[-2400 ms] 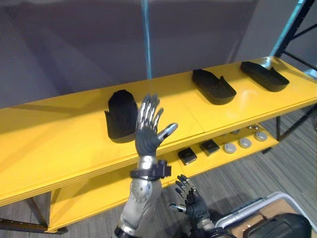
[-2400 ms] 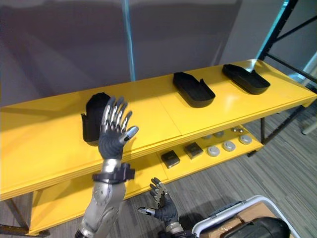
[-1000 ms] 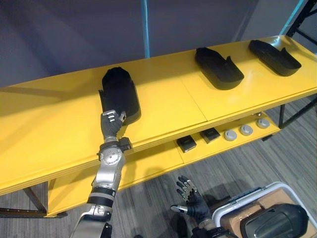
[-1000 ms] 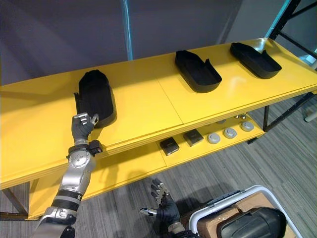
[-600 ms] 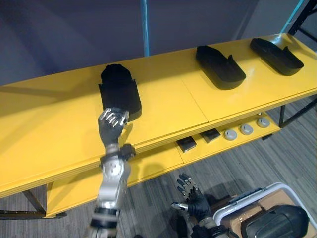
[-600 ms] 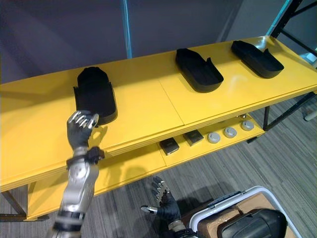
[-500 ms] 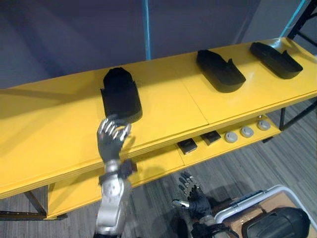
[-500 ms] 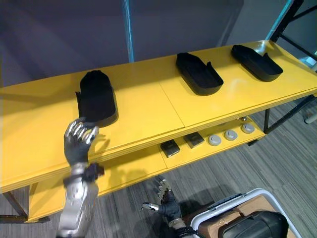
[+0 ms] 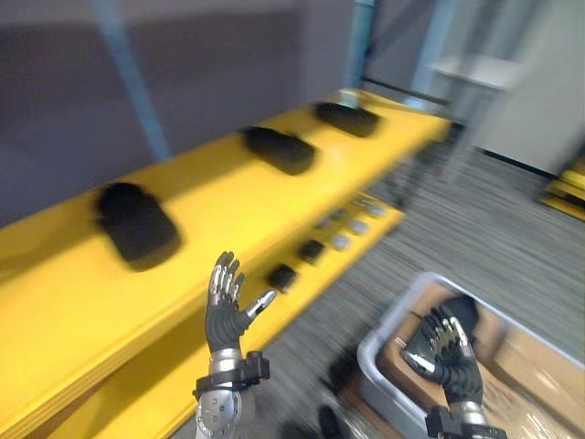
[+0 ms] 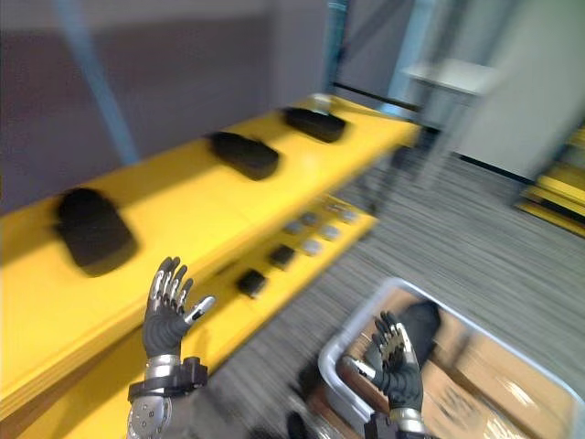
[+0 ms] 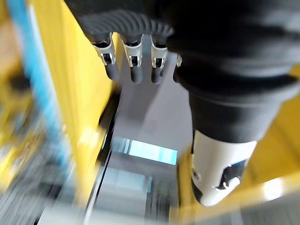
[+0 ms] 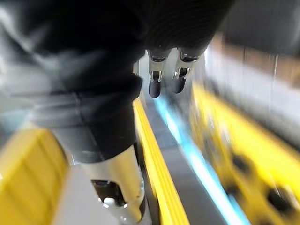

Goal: Walk over and take plastic housings, then place them on the shelf

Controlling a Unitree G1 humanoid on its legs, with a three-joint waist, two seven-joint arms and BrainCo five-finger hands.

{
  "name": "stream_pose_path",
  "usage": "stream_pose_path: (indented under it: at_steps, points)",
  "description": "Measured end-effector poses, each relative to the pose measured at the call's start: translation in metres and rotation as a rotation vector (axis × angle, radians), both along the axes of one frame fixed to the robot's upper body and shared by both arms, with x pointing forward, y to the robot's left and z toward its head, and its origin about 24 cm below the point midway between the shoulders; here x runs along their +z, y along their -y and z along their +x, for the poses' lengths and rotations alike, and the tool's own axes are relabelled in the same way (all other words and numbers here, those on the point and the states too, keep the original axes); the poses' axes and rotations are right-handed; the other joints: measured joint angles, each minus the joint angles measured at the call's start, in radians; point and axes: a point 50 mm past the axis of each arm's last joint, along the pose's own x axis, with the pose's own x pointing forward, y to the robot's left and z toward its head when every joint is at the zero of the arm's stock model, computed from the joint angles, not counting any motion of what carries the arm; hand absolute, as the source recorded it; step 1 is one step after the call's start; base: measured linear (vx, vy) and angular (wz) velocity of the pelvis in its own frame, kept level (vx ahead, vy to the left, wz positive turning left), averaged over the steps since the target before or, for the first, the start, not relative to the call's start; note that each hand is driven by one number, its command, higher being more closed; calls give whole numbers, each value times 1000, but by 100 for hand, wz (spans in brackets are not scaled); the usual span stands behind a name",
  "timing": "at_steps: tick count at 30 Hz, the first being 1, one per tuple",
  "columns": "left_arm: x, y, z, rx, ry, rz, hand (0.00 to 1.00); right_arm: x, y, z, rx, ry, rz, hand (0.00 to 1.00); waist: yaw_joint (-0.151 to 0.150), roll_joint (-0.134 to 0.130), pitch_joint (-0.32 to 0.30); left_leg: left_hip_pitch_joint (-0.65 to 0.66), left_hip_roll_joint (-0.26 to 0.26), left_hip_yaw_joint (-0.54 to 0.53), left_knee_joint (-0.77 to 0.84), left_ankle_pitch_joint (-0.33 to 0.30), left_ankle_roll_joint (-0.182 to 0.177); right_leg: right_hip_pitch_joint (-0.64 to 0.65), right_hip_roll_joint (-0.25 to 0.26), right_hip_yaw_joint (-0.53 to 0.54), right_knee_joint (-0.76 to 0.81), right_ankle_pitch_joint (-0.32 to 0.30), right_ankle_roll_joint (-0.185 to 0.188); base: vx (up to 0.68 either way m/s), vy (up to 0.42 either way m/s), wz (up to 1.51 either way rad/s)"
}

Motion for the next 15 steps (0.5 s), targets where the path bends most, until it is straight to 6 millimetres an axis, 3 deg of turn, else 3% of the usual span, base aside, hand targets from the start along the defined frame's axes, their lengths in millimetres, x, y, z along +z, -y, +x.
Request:
stream_pose_path:
  at_steps: [2,5,7,8,10,11,12,14,15]
  points:
    - [0,-8,4,35,1,11,0,6,12,4,-69,22,-41,0,-4,9,1,15,66,142,-1,20,-16,31,-72,-86,180,-170,33,-155,46,-210]
    - [-5,-11,12,44,-23,26,0,9,28,0,-173,3,-138,0,-6,5,-3,16,87,256,-48,69,-35,57,-191,-86,304,-246,48,-186,-100,-131]
    - [-13,-11,14,35,-59,45,0,9,28,0,-182,-6,-163,0,-12,-6,-10,11,81,283,-85,98,-71,105,-211,-95,232,-274,94,-160,-260,-66]
    - [-16,-11,15,32,-74,52,0,8,27,1,-179,-8,-166,0,-15,-10,-12,11,73,287,-95,107,-86,127,-207,-98,175,-284,94,-118,-329,-38]
    - [-40,-9,15,15,-181,53,0,-1,24,7,-154,-41,-157,0,-12,38,-20,7,80,233,-129,140,-113,187,-145,-115,25,-269,44,-84,-303,-44]
    - [-47,-9,16,13,-210,51,0,-6,22,8,-145,-63,-149,0,-11,48,-24,9,100,224,-116,148,-109,198,-125,-112,17,-267,41,7,-244,-41]
    - [-61,-11,15,24,-273,47,0,-19,15,10,-113,-112,-131,0,-3,67,-31,6,170,205,-41,148,-112,220,-80,-112,16,-279,16,64,-273,-26]
    - [-73,-17,14,48,-324,63,0,-25,8,13,-80,-136,-125,0,6,79,-31,-31,232,159,81,152,-106,237,-52,-112,19,-286,0,82,-272,-15]
    - [-84,-25,12,82,-375,98,0,-29,4,19,-45,-147,-133,0,8,82,-28,-89,265,81,182,164,-86,241,-41,-115,23,-283,-11,62,-203,-1]
